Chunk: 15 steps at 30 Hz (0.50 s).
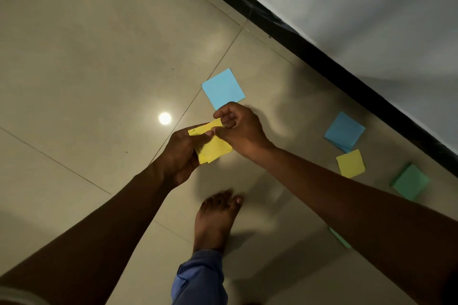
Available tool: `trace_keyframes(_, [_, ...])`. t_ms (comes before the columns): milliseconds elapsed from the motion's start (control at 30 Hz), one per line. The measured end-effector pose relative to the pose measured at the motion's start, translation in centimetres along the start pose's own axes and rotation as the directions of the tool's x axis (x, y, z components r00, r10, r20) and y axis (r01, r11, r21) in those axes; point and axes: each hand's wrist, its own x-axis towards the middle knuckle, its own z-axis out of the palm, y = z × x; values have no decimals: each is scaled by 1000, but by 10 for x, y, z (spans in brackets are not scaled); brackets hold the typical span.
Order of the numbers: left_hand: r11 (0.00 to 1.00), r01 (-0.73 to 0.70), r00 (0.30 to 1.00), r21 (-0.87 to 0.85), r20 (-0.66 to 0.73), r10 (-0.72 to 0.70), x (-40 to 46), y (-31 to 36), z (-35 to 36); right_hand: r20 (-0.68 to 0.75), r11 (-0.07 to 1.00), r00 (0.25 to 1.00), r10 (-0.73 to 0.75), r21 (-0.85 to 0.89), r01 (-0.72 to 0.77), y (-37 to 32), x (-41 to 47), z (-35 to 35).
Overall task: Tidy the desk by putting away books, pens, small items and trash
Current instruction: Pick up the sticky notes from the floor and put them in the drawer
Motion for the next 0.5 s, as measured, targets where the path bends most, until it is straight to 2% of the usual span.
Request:
trace_keyframes(33, [998, -29, 996, -58, -90, 24, 14, 9, -17, 3, 1000, 1000, 13, 3, -13, 0, 2, 0])
trace_keyframes(67, [965, 48, 999, -257, -6, -52, 13, 39, -40, -11, 1000, 1000, 24, 6, -24, 0, 5, -2])
trace_keyframes(100, [809, 213, 965, -548, 247, -87, 15, 80, -66, -45, 999, 998, 34, -12, -34, 1, 10, -4])
trace_keyframes(133, [748, 120, 983, -652, 183, 2, 6, 115, -83, -86, 998, 996, 33, -59, -38, 2, 17, -6])
trace_keyframes(167, [819, -45, 998, -572, 5, 58, 1, 126, -88, -124, 991, 992, 25, -128, -41, 5, 24, -8])
trace_keyframes(200, [746, -6, 1000, -666, -9, 1, -1, 145, -112, -156, 978, 988, 13, -203, -45, 8, 33, -10])
trace_keyframes(267, [771, 23, 999, -637, 35, -1, -9, 154, -119, -209, 934, 978, -16, -353, -60, 14, 52, -10])
trace_keyframes(367, [721, 29, 1000, -693, 26, -15, -13, 137, -112, -259, 828, 963, -72, -554, -87, 17, 82, -2])
trace_keyframes(500, [679, 48, 999, -732, 51, -15, -13, 134, -126, -313, 707, 947, -67, -685, -177, 17, 102, 14])
